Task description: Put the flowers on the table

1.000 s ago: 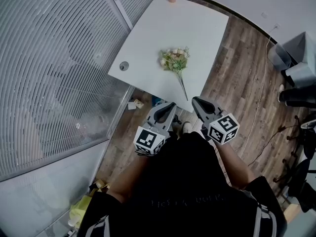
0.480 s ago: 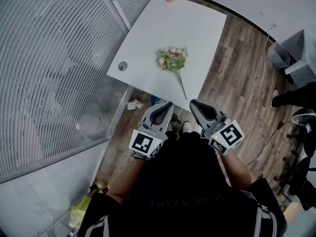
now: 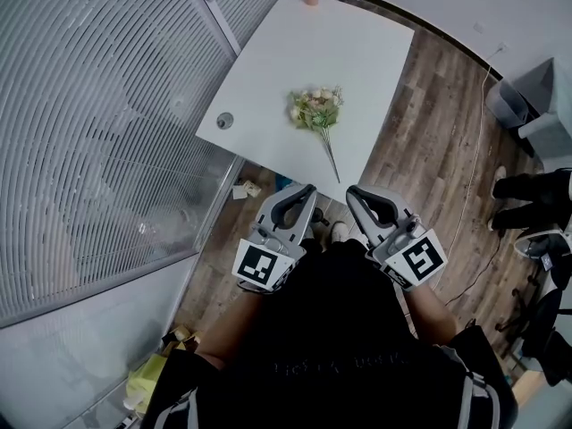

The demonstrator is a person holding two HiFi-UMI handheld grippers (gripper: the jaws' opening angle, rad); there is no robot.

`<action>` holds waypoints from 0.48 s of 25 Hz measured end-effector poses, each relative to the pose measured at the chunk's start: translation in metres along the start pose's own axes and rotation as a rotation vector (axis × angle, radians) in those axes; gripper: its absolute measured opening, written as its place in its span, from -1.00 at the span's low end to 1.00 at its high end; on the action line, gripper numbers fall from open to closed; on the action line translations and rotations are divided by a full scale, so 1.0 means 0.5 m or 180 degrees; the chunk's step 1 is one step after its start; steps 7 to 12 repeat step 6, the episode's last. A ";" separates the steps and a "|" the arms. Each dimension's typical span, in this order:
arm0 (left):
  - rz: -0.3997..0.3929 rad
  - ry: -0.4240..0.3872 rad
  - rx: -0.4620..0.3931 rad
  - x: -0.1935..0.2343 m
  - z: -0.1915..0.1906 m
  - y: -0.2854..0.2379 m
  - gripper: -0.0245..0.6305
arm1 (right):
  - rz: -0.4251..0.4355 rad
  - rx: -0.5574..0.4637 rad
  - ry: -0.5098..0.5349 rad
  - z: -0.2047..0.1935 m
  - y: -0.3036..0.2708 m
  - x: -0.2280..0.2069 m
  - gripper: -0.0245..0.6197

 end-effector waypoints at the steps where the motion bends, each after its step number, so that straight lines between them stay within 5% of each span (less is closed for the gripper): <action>1: -0.0003 -0.0026 -0.0027 -0.004 0.007 0.002 -0.86 | 0.0003 -0.0012 -0.0008 0.003 0.003 -0.001 -0.82; 12: -0.0071 -0.0141 -0.0137 -0.025 0.041 0.009 -0.86 | -0.0016 -0.0062 -0.0001 0.015 0.016 0.001 -0.82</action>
Point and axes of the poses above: the fingertips, and each gripper's own axes: y backward along the fingers, x to its left, z out of its top, the point moved 5 cm from there along y, backward along the fingers
